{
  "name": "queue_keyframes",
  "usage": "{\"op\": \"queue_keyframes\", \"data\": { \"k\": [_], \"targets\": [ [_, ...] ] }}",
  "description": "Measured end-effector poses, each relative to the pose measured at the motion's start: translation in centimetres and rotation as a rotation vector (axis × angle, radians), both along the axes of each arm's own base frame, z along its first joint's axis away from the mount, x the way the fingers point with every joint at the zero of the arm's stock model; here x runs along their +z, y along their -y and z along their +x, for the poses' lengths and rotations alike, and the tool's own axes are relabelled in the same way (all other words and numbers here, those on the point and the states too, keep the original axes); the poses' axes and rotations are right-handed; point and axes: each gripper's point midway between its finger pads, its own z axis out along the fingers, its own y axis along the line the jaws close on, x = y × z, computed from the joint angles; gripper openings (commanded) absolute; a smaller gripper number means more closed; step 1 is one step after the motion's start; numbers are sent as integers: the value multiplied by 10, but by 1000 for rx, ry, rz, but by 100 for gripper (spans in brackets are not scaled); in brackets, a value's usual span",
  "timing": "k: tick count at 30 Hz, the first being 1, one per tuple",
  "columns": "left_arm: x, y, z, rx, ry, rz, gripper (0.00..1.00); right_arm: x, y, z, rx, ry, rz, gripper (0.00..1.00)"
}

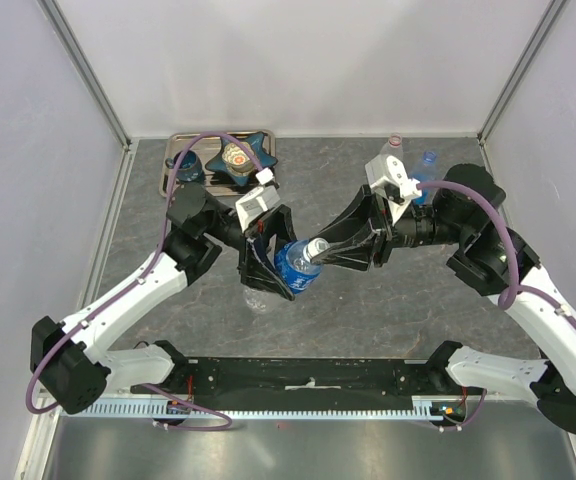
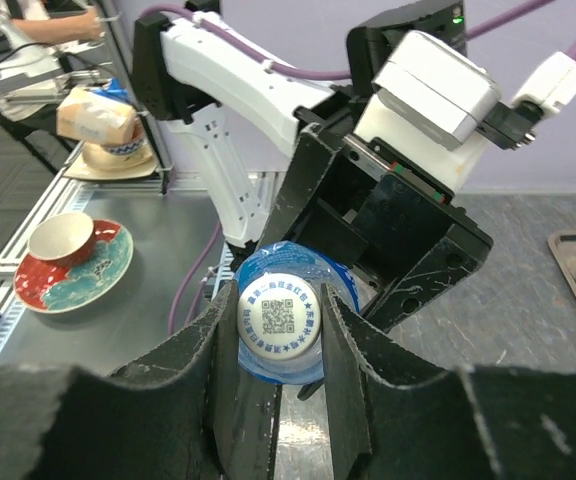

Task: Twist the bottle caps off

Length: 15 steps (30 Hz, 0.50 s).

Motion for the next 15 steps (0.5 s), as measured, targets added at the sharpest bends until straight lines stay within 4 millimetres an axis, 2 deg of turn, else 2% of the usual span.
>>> {"op": "queue_keyframes", "data": {
  "k": [2, 7, 11, 15],
  "targets": [
    [0, 2, 3, 14, 1, 0, 21, 1, 1, 4, -31, -7, -8, 15],
    [2, 7, 14, 70, 8, -7, 22, 2, 4, 18, -129, -28, -24, 36],
    [0, 9, 21, 109, -1, 2, 23, 0, 5, 29, -201, -39, -33, 37],
    [-2, 11, 26, 138, -11, 10, 24, -2, 7, 37, -250, -46, -39, 44]
  ]
}}
